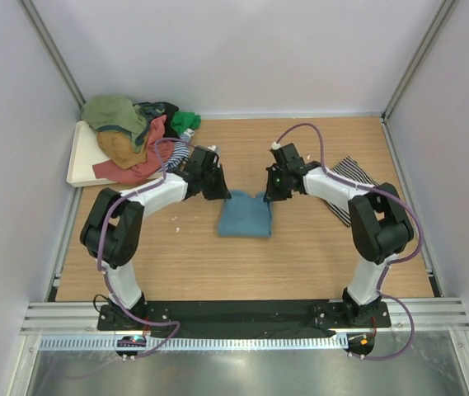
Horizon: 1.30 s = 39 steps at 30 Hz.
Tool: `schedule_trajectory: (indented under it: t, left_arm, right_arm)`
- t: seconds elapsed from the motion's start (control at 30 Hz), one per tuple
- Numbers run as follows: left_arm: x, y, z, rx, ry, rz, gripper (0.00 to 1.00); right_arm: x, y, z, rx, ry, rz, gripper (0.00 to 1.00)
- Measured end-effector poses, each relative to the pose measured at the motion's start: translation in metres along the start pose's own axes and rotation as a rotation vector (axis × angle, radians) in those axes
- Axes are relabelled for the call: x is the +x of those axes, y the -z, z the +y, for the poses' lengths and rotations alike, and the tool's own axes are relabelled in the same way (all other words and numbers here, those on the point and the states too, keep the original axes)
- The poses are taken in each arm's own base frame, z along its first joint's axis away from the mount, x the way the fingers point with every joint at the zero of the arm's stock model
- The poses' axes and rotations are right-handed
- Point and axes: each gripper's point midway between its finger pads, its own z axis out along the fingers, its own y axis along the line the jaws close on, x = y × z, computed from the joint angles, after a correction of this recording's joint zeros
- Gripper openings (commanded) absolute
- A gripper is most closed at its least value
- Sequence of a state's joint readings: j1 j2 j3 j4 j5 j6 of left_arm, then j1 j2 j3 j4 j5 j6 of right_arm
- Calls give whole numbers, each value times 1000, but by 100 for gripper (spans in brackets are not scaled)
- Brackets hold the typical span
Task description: Fold and stack the tank tops
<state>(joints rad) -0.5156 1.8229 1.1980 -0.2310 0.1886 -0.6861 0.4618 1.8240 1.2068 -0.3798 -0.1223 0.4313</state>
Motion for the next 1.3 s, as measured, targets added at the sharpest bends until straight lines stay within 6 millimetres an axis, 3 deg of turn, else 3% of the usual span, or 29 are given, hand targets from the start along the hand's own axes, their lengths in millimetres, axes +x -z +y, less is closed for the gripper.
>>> schedule_trajectory:
  t: [0.13,0.17,0.2,0.23,0.27,0.33,0.4,0.6,0.87,0.93,1.03,1.2,1.3]
  left_arm:
    - [-3,10,-1,-4,-10,-17,0]
    - [-5,15,-3,-2,-13,-26,5]
    - [-7,21,-5,2,-16,-39,16]
    - [-11,26,-8,8,-24,-53,39]
    - [-15,31,-11,12,-33,-69,47]
    - [-19,37,-14,16,-30,-89,54]
    - [-20,36,-15,15,-28,-88,54]
    - [-10,10,-1,-29,-15,-26,51]
    - [7,-17,15,-69,3,49,39]
    - [8,-20,14,-64,10,59,26]
    - [8,-22,12,-51,18,66,0]
    - [6,-18,9,-43,17,53,0]
    - [3,0,4,-29,12,24,0]
  right_arm:
    - [-10,22,10,-37,7,-49,1]
    - [-15,30,14,-50,11,-70,1]
    - [-19,37,18,-62,13,-89,1]
    - [-22,42,20,-71,16,-103,1]
    - [-26,48,23,-80,18,-118,1]
    - [-30,52,26,-92,21,-136,1]
    - [-29,51,26,-93,21,-133,1]
    - [-20,40,22,-84,13,-98,1]
    - [-18,35,21,-83,8,-89,1]
    - [-18,35,20,-84,7,-88,1]
    - [-19,35,19,-82,3,-89,1]
    - [-16,33,14,-78,-6,-84,1]
    - [-9,30,10,-75,-13,-69,1]
